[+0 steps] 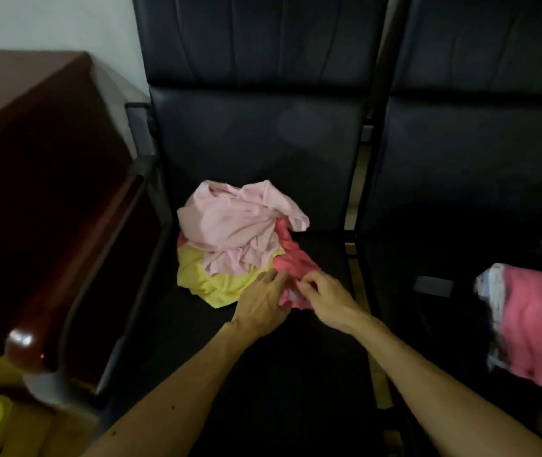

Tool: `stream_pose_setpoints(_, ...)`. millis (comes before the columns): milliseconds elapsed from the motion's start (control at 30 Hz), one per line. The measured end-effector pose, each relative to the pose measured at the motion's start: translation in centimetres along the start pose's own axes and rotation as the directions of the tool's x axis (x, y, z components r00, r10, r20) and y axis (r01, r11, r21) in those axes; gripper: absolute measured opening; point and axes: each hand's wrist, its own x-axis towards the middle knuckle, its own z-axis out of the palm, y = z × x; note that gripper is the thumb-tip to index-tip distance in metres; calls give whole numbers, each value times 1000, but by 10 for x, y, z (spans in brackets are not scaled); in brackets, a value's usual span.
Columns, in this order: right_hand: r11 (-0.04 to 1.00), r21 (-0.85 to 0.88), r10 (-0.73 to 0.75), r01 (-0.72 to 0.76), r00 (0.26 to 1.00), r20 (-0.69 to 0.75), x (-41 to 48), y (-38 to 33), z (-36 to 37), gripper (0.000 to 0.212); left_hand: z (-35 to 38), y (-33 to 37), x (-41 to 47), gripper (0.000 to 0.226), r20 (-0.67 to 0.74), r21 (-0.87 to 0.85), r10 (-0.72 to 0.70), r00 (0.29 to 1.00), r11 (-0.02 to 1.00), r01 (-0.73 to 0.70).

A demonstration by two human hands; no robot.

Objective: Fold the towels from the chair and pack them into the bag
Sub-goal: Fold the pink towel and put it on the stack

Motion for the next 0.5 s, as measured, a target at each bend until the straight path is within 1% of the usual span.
stream_pose_setpoints(33, 999, 37, -16, 16, 1000, 1, -7, -15, -19, 19, -13, 9, -3, 35, -60, -57, -6, 998, 998, 2)
stream_pose_setpoints(100, 986, 130, -101, 105, 994, -35, -24, -52, -63, 17, -48, 33, -7, 34, -197, -199, -47, 979, 980, 7)
stream_pose_setpoints(167, 950, 240, -184, 201, 979, -93, -46, -91, -105, 19, -89, 60, -12, 26, -320, -316, -71, 945, 948, -36)
stream_pose_setpoints(233, 917, 305, -224, 258, 964, -142, -66, -125, -141, 21, -128, 86, -15, 23, -450, -341, -48, 892, 932, -122)
stream_pose_setpoints(300, 892, 314, -265, 324, 939, -218, -94, -159, -173, 23, -169, 116, -27, 21, -555, -348, -15, 832, 913, -216)
stream_pose_setpoints(333, 877, 326, -281, 353, 927, -247, -104, -172, -185, 23, -185, 128, -31, 20, -594, -345, -2, 805, 904, -252)
stream_pose_setpoints(400, 849, 336, -313, 408, 900, -303, -133, -198, -208, 25, -217, 155, -45, 14, -634, -361, 13, 774, 879, -311)
stream_pose_setpoints(500, 823, 329, -351, 462, 871, -344, -177, -226, -230, 25, -254, 189, -68, 13, -621, -432, 49, 782, 811, -394)
